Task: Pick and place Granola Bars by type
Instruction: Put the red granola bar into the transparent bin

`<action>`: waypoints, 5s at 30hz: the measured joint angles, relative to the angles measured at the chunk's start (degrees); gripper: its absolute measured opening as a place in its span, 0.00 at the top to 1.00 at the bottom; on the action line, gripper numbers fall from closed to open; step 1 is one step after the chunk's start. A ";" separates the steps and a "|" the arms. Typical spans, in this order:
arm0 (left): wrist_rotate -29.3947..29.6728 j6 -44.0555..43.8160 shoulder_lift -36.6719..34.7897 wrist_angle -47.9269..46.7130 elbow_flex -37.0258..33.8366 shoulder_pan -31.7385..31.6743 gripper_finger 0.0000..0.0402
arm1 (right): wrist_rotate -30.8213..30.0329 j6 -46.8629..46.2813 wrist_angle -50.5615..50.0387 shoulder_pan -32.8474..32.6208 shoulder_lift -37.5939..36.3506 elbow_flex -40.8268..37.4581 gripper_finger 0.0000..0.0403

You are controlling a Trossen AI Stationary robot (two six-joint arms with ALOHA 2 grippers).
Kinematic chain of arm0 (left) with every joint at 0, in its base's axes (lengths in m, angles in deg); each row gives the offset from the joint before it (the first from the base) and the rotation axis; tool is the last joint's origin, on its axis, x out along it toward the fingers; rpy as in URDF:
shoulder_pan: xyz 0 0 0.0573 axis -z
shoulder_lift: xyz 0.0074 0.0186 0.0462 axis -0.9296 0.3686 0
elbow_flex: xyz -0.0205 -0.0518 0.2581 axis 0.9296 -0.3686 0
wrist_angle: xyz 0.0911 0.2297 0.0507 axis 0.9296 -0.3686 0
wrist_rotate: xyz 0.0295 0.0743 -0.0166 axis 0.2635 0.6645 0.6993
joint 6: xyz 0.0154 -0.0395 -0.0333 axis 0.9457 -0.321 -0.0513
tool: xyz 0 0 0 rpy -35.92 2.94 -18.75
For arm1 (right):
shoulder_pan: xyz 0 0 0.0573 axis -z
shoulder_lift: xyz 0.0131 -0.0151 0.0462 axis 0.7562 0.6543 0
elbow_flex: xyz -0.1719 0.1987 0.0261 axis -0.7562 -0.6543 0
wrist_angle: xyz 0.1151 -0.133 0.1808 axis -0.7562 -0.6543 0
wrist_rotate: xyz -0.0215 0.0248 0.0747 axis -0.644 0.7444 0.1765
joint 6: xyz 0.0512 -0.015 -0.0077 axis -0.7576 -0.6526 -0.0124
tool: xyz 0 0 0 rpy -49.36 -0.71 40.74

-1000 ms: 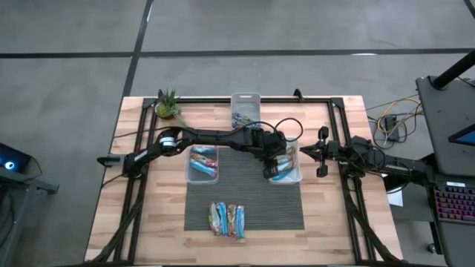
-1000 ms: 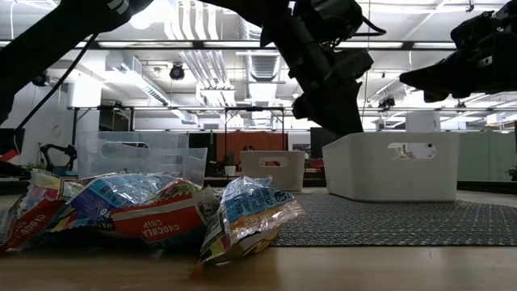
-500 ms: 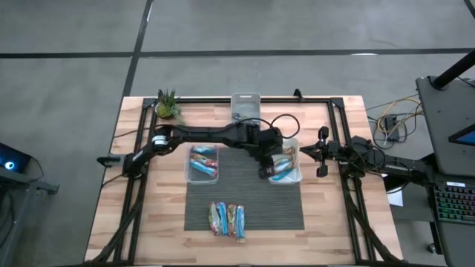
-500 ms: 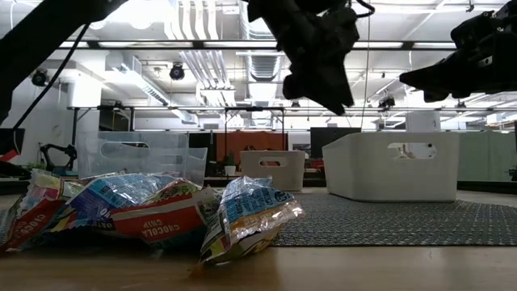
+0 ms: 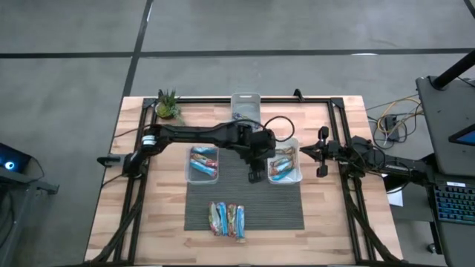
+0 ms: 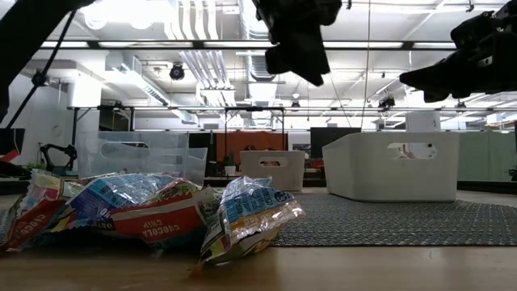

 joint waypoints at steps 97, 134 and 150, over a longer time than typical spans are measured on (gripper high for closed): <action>12.00 48.12 -26.77 11.22 -45.50 31.24 0.54 | 0.00 0.05 0.00 -0.01 0.04 -0.01 0.98; 13.00 48.61 -21.72 22.24 -56.65 27.11 0.54 | 0.00 0.01 0.00 -0.01 0.04 0.01 0.98; 11.75 48.27 -17.41 22.50 -56.04 27.03 0.54 | 0.02 0.27 0.00 -0.01 0.04 0.00 0.98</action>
